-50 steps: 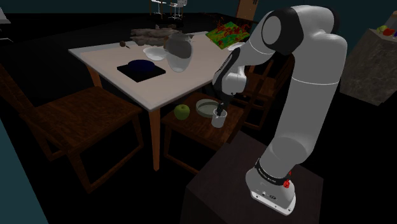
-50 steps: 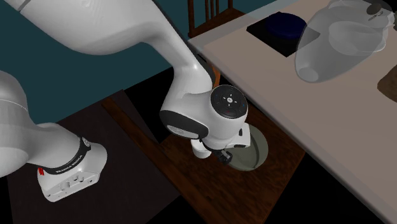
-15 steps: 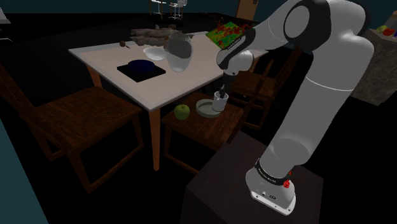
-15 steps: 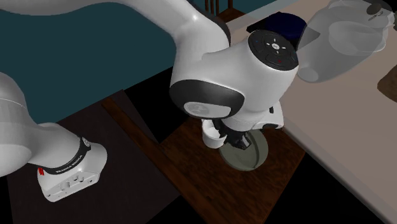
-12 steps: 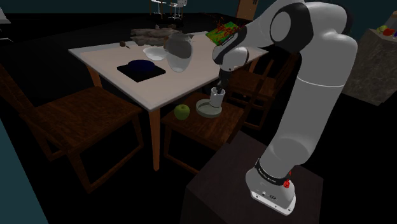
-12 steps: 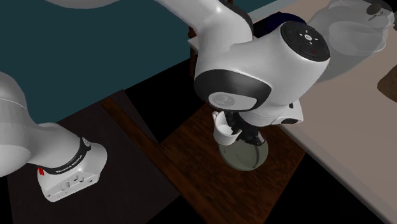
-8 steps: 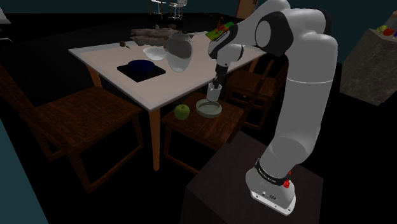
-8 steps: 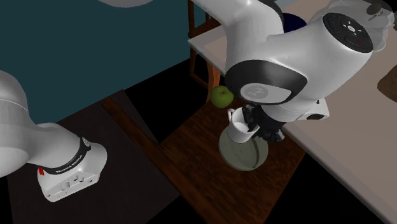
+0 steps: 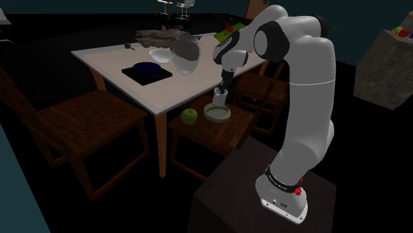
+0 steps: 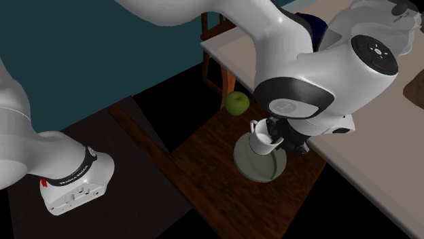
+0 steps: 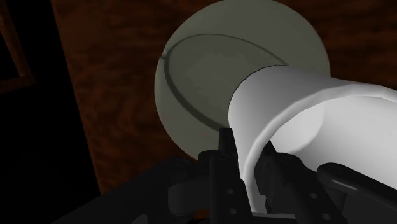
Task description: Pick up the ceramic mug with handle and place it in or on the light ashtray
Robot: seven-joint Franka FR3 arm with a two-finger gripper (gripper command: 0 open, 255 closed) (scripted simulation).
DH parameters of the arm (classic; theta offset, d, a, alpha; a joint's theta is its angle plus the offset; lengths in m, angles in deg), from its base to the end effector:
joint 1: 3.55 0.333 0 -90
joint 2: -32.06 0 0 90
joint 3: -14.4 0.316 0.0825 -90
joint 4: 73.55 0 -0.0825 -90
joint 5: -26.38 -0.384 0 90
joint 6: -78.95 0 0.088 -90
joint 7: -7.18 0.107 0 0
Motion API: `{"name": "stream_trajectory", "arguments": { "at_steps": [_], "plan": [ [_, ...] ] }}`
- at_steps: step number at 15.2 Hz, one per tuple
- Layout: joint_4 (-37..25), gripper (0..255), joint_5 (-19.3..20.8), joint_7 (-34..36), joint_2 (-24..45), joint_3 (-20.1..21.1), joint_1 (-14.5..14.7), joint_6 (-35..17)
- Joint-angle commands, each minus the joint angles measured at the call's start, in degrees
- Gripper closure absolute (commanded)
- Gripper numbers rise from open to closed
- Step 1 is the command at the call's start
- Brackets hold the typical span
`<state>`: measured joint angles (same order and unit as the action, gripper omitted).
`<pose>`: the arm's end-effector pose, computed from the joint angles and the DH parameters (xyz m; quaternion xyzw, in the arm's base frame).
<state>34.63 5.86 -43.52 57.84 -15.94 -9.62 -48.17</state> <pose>0.5199 -0.3460 0.2920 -0.9989 -0.0318 -0.0053 0.0343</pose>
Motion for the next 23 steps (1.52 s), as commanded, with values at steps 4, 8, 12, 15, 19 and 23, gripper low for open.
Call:
{"name": "stream_trajectory", "arguments": {
  "at_steps": [4,8,12,15,19,23],
  "plan": [
    [0.55,255,-1.74,-1.15,2.4,1.06,-0.69,-2.67],
    [0.76,255,-3.19,-2.15,4.49,2.01,-1.37,-4.74],
    [0.79,255,-4.15,-2.81,5.92,2.69,-1.86,-6.06],
    [0.78,255,-4.15,-2.81,5.92,2.69,-1.86,-6.06],
    [0.78,0,-4.15,-2.8,5.92,2.69,-1.86,-6.06],
    [0.78,0,-4.15,-2.81,5.92,2.69,-1.86,-6.06]
  ]
}}
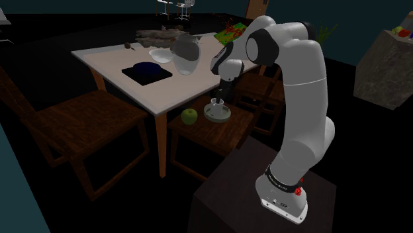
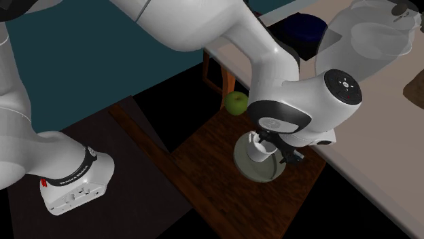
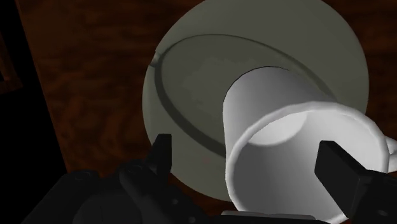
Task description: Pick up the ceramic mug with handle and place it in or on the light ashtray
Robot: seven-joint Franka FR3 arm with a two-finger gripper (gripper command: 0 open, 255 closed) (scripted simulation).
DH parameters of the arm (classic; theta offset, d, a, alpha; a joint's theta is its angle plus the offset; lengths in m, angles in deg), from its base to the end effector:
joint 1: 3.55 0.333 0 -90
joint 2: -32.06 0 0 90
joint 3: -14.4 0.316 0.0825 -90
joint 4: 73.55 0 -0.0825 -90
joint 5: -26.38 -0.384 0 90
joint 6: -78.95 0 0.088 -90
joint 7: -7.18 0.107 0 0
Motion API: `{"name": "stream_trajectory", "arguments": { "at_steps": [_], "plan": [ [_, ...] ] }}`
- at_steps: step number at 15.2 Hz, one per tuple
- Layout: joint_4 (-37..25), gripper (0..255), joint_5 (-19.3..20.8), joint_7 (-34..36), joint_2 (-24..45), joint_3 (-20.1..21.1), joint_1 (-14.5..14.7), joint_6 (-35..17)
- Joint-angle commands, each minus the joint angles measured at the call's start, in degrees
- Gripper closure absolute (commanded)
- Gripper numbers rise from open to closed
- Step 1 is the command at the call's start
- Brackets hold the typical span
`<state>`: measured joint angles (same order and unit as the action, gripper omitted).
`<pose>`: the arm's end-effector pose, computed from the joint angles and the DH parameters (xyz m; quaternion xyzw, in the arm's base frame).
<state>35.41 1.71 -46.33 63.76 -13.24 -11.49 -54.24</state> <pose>0.5203 -0.3456 0.2313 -0.9989 -0.0317 -0.0057 0.0341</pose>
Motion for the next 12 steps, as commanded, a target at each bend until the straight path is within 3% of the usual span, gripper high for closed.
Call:
{"name": "stream_trajectory", "arguments": {
  "at_steps": [1,5,12],
  "plan": [
    [0.0,0,0.0,0.0,0.0,0.0,0.0,0.0],
    [-0.89,0,3.3,2.03,-4.67,-2.3,1.3,5.09],
    [-0.89,0,3.31,2.04,-4.68,-2.28,1.28,5.09]
  ]
}}
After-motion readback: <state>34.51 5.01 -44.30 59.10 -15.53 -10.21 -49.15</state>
